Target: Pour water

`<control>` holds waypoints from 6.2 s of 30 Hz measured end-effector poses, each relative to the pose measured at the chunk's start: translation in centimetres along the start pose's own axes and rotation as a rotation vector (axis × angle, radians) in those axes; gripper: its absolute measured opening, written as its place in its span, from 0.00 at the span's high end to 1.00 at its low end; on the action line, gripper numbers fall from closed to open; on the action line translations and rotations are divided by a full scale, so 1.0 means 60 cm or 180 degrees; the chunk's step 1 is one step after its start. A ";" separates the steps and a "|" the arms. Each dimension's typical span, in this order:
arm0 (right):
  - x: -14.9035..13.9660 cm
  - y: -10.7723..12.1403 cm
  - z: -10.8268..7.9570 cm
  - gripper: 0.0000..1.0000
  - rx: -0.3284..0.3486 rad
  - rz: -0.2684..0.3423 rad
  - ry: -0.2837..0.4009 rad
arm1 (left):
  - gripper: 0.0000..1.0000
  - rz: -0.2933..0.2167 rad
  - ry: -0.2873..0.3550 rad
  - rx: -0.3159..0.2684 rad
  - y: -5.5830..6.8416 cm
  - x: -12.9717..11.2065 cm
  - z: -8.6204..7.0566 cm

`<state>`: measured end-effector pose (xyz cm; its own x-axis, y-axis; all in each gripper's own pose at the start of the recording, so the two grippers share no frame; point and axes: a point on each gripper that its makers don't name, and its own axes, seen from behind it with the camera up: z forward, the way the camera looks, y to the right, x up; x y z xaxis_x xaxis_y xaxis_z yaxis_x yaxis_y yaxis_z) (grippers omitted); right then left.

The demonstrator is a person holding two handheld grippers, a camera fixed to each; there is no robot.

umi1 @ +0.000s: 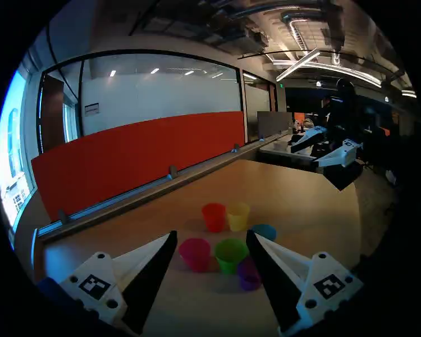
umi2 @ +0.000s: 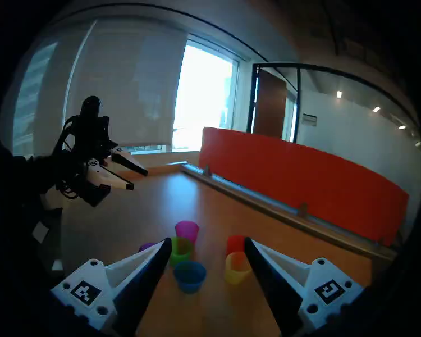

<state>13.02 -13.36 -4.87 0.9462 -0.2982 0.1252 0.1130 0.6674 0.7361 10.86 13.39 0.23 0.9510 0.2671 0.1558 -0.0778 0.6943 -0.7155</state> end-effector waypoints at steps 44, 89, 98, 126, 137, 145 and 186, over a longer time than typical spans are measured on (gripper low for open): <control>-0.173 -0.017 0.066 0.00 0.0257 0.0053 -0.0584 | 0.09 -0.0006 -0.0651 -0.0267 -0.005 -0.192 0.112; -0.274 -0.058 0.184 0.00 0.0591 0.0018 -0.0935 | 0.09 0.0092 -0.0671 -0.0273 -0.006 -0.179 0.107; -0.282 -0.066 0.221 0.00 0.0624 0.0022 -0.0942 | 0.09 0.0111 -0.0671 -0.0272 -0.006 -0.179 0.109; -0.302 -0.066 0.245 0.10 0.0654 -0.0044 -0.0955 | 0.09 0.0100 -0.0672 -0.0258 -0.008 -0.181 0.109; -0.287 -0.070 0.236 0.11 0.0690 -0.0049 -0.0883 | 0.09 0.0099 -0.0667 -0.0251 -0.009 -0.181 0.106; -0.256 -0.063 0.223 0.11 0.0641 -0.0030 -0.0741 | 0.09 0.0117 -0.0653 -0.0235 -0.007 -0.174 0.103; -0.092 -0.056 0.162 0.11 0.0490 0.0142 0.0285 | 0.09 0.0158 -0.0620 -0.0284 0.012 -0.156 0.109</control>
<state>4.50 -20.58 -1.56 0.9733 -0.2040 0.1054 0.0289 0.5642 0.8252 -0.03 15.77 2.69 0.8702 0.4295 0.2414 -0.0880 0.6176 -0.7815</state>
